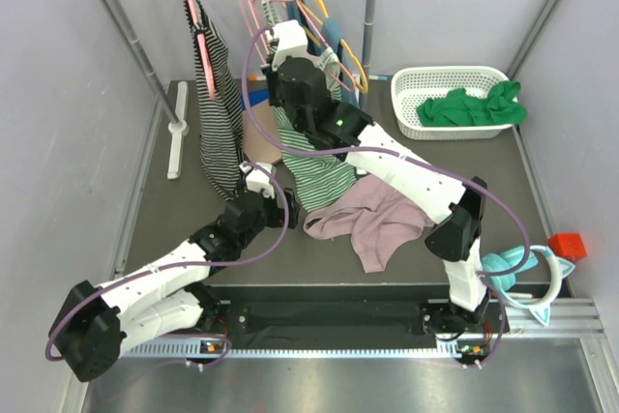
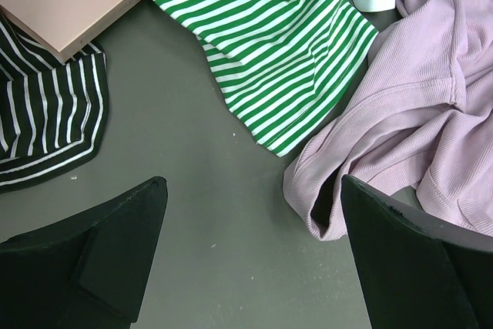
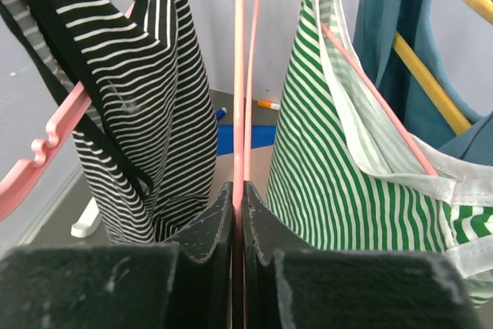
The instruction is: Place the tank top on the hanger
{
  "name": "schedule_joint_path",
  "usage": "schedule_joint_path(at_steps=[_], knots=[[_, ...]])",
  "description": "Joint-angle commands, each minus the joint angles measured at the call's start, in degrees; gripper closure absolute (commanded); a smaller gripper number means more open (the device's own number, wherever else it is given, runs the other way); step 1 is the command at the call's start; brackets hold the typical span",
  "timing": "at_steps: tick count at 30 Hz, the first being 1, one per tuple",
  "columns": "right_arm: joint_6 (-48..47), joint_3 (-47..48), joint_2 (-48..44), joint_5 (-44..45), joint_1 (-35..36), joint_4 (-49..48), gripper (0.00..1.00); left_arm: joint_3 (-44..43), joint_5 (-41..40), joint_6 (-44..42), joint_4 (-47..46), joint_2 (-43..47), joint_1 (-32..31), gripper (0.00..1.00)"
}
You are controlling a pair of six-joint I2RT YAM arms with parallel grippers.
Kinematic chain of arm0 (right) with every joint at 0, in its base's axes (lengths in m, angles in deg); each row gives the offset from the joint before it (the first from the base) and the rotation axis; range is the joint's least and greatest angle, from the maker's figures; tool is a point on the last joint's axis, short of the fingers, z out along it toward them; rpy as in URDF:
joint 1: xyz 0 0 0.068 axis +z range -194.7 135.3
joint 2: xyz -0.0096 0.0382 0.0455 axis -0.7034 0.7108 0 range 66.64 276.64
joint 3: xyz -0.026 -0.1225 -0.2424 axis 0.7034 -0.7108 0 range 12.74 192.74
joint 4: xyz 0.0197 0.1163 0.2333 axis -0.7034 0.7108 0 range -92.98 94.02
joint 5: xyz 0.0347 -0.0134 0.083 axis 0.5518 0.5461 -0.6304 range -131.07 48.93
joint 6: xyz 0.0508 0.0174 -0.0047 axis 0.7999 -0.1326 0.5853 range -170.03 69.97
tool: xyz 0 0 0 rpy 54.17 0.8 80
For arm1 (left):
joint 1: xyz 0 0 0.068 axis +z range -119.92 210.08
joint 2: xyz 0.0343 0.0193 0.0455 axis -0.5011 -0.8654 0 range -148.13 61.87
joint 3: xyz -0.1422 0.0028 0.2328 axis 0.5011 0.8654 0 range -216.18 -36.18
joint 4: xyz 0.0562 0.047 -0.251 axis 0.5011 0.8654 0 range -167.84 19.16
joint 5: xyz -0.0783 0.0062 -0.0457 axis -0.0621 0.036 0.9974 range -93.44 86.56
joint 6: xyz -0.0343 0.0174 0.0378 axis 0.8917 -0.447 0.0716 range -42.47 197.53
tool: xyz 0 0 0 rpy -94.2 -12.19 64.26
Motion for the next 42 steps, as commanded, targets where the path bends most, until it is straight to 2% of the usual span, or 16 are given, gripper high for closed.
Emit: schedule_joint_path(at_steps=[1,22,34,38,42], knots=[[0.6,-2.2,-1.8,-0.1,-0.5,-5.5,1.00,0.0,0.1,0.6,-1.3,0.7,0.1,0.02],[-8.7,-11.2,-12.5,4.0,3.1,-19.2,1.00,0.2,0.2,0.5,-1.6,0.6,0.1,0.02],[-11.6,-10.6,-14.1,4.2,4.1,-21.5,1.00,0.3,0.2,0.2,-1.6,0.8,0.1,0.01],[-11.9,-14.2,-17.7,4.2,5.3,-22.8,1.00,0.4,0.1,-0.1,-1.6,1.3,0.1,0.02],[-12.1,-21.8,-22.4,4.3,6.5,-25.9,1.00,0.4,0.1,-0.2,-1.6,1.8,0.1,0.02]])
